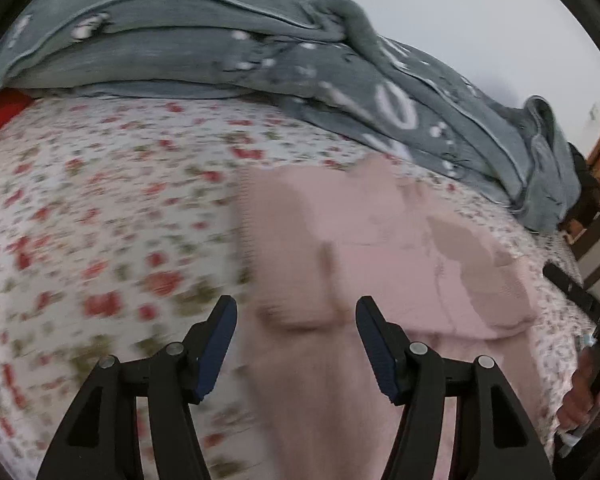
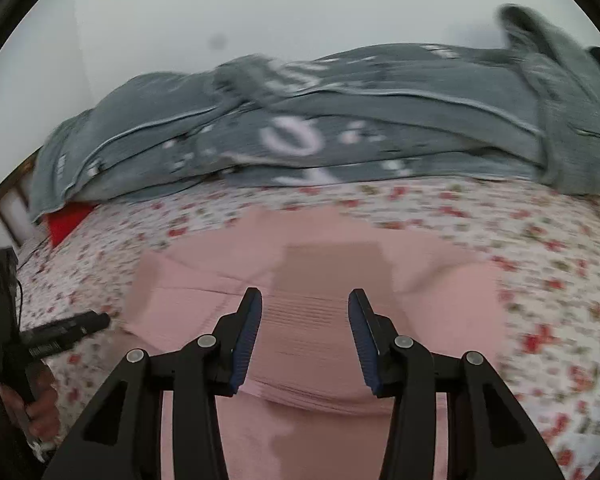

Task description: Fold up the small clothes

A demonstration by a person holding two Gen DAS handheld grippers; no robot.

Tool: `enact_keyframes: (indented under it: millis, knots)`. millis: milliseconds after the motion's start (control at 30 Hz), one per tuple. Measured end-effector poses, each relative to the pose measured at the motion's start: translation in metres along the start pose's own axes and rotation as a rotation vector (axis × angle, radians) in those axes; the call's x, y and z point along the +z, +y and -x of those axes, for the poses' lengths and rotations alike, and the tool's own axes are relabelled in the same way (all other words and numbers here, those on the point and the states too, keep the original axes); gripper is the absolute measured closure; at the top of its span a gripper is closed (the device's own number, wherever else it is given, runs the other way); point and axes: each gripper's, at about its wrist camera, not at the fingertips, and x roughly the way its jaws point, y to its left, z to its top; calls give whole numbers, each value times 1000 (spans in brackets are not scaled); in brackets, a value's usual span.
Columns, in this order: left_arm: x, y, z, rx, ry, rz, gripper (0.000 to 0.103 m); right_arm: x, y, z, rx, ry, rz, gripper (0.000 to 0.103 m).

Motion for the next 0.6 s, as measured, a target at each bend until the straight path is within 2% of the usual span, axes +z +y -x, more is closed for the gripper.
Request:
enact_keyframes:
  millis: [67,200,267,400,433,467,500,600]
  knots:
    - [5,-11,-10,-21,5,-7,43,-6,-21,9,-27,-3,-11,59]
    - [15,-24,-34,-14,29,-26,45,-22,-54,23,-65,-2,-18,59]
    - [18,-29,-49,0,47,-37,53,-26,-60,24,-74,-5,-18,59]
    - [21,-34,-66,53,49,-47,56,-35,-73,27,-78,-8,-25,59]
    - [21,-37,-67,62,50,-52,62,-36,-75,27,-76,-9,-28,59]
    - [20,-39,-66,64,50,-64,84,-37,-77,28,-76,-9,-31,59]
    - [18,-44,-65,70,50,-82,94,-37,-78,26,-78,-9,-34,59]
    - [20,-45,-53,78,11,-92,96,-39,-83,25,-84,-5,-49,59]
